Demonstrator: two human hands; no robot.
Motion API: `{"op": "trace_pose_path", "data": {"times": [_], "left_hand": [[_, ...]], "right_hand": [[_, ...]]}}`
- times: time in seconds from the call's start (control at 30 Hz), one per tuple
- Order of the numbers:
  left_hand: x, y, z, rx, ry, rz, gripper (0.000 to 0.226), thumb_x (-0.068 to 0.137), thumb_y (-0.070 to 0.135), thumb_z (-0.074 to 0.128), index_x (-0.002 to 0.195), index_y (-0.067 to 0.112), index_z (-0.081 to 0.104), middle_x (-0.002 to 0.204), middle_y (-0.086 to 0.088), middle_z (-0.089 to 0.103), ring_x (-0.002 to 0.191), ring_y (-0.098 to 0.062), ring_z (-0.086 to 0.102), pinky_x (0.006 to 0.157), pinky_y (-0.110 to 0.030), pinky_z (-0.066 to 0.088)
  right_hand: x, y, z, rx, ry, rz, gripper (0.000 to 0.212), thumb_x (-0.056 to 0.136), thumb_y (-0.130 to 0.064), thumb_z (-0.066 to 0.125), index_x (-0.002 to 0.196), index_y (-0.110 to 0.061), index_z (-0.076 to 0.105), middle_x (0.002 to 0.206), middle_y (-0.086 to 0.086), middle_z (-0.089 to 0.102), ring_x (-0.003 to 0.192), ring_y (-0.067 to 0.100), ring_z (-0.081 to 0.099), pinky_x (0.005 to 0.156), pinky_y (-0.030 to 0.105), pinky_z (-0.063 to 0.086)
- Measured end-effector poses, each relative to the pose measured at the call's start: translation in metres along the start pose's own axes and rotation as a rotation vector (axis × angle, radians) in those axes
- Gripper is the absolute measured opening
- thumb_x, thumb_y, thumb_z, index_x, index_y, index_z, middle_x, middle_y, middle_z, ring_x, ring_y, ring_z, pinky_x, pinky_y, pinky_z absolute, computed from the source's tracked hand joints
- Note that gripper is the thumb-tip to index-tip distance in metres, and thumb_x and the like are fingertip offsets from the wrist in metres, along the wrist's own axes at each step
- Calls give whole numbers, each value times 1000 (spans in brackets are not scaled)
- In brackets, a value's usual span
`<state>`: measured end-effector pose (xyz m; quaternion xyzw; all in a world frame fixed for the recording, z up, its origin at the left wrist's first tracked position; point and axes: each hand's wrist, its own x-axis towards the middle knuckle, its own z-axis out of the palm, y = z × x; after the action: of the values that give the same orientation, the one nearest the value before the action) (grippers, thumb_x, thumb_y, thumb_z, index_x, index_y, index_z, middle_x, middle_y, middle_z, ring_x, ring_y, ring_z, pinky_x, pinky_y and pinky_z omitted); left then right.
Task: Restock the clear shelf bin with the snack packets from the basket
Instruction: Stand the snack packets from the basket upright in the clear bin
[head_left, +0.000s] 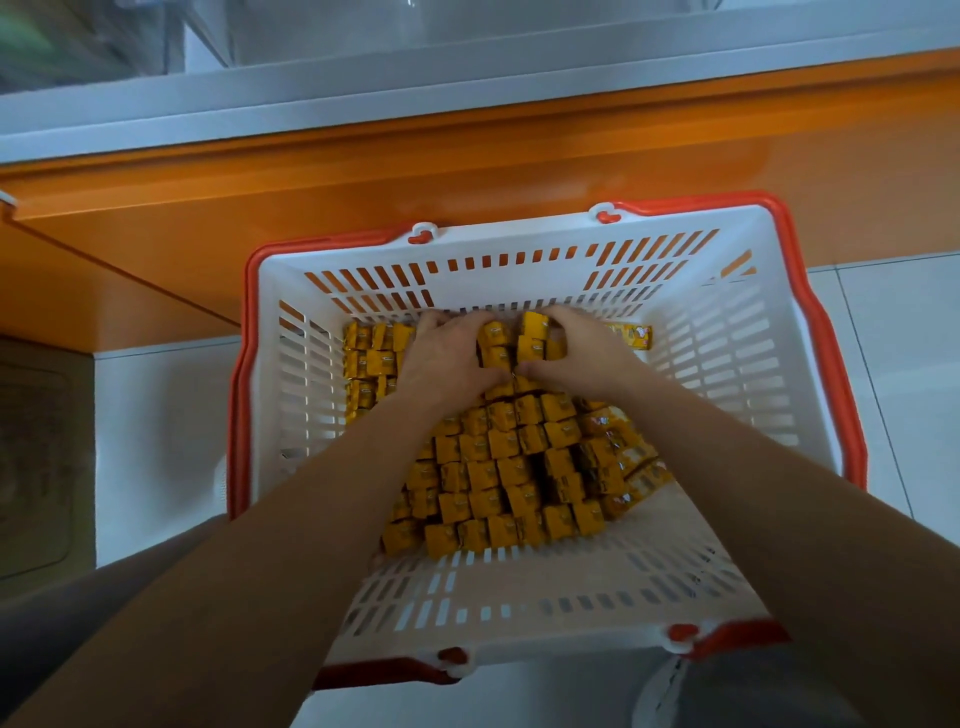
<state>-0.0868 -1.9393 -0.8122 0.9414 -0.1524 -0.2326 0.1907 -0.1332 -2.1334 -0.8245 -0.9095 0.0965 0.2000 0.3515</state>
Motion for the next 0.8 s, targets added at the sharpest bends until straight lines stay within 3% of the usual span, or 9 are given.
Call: {"op": "trace_pose_path", "data": {"times": [0.13, 0.33, 0.57, 0.63, 0.73, 0.8], "left_hand": [[-2, 3, 4, -106, 68, -48, 76, 73, 53, 81, 140, 40, 48, 139, -4, 53, 137, -29, 39, 107, -45, 43], [-7, 6, 3, -130, 148, -20, 74, 71, 53, 80, 137, 40, 50, 133, -3, 57, 132, -25, 44, 102, -43, 45], [-11, 14, -15, -87, 203, 31, 68, 71, 56, 77, 132, 40, 52, 123, 5, 63, 123, -22, 52, 108, -47, 43], [-12, 16, -23, -174, 185, 59, 64, 72, 49, 81, 129, 38, 53, 111, 14, 61, 107, -14, 58, 93, -33, 50], [-15, 17, -33, -317, 153, 41, 61, 72, 39, 86, 125, 40, 54, 97, 26, 56, 85, 0, 59, 66, -8, 46], [-16, 18, -41, -406, 125, -3, 59, 72, 35, 87, 121, 42, 55, 98, 27, 56, 82, 0, 60, 51, -5, 43]], "right_hand": [[-8, 6, -3, -7, 80, 20, 70, 79, -59, 72, 135, -24, 50, 122, -2, 61, 110, 19, 57, 89, 39, 51], [-20, 6, -6, -11, 242, 59, 65, 70, -77, 58, 117, -32, 57, 94, -12, 66, 87, 13, 65, 75, 39, 60], [-25, -10, -14, 84, 223, -105, 48, 71, -63, 67, 110, -39, 58, 97, -16, 65, 91, 7, 62, 78, 39, 58], [-29, -14, -17, 152, 212, -124, 47, 70, -61, 70, 111, -40, 58, 98, -17, 65, 92, 4, 62, 79, 38, 57], [-33, -20, -21, 254, 218, -123, 49, 69, -62, 72, 111, -40, 61, 101, -18, 66, 95, 1, 60, 80, 35, 55], [-37, -24, -24, 333, 206, -104, 46, 69, -61, 74, 109, -39, 64, 100, -18, 66, 95, 1, 59, 83, 35, 53]]}}
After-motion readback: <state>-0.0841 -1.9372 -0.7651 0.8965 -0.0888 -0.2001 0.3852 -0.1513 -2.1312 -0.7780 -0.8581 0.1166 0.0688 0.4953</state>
